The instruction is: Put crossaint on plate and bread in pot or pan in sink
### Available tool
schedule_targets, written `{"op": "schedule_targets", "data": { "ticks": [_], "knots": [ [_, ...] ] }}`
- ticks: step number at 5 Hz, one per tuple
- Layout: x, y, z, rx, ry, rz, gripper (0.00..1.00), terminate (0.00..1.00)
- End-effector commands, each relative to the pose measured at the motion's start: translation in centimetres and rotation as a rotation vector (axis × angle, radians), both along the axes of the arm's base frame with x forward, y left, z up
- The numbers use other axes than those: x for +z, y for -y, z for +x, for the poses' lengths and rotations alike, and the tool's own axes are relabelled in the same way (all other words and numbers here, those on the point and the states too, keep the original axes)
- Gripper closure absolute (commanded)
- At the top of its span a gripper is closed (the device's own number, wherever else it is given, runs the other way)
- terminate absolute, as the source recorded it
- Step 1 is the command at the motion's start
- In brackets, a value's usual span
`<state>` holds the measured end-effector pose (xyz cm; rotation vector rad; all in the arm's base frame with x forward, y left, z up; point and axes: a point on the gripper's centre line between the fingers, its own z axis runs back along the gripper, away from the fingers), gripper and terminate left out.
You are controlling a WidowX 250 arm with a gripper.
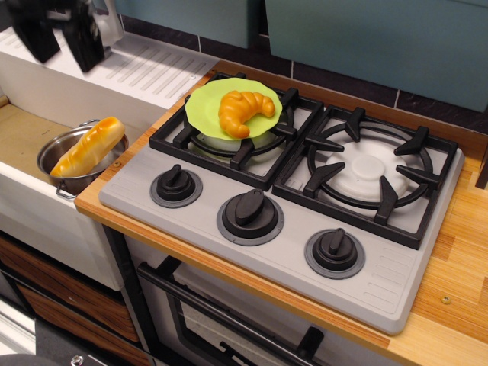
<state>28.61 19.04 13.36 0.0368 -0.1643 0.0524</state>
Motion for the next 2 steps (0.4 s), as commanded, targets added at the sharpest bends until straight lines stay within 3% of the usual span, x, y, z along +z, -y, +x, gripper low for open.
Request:
{"op": "schedule_targets", "data": {
  "ticks": [1, 2],
  "knots": [
    [2.66, 0.43, 0.78, -0.009, 0.065, 0.055, 0.0, 0.0],
    [2.66, 0.43, 0.78, -0.009, 0.065, 0.055, 0.0, 1.0]
  ]
}}
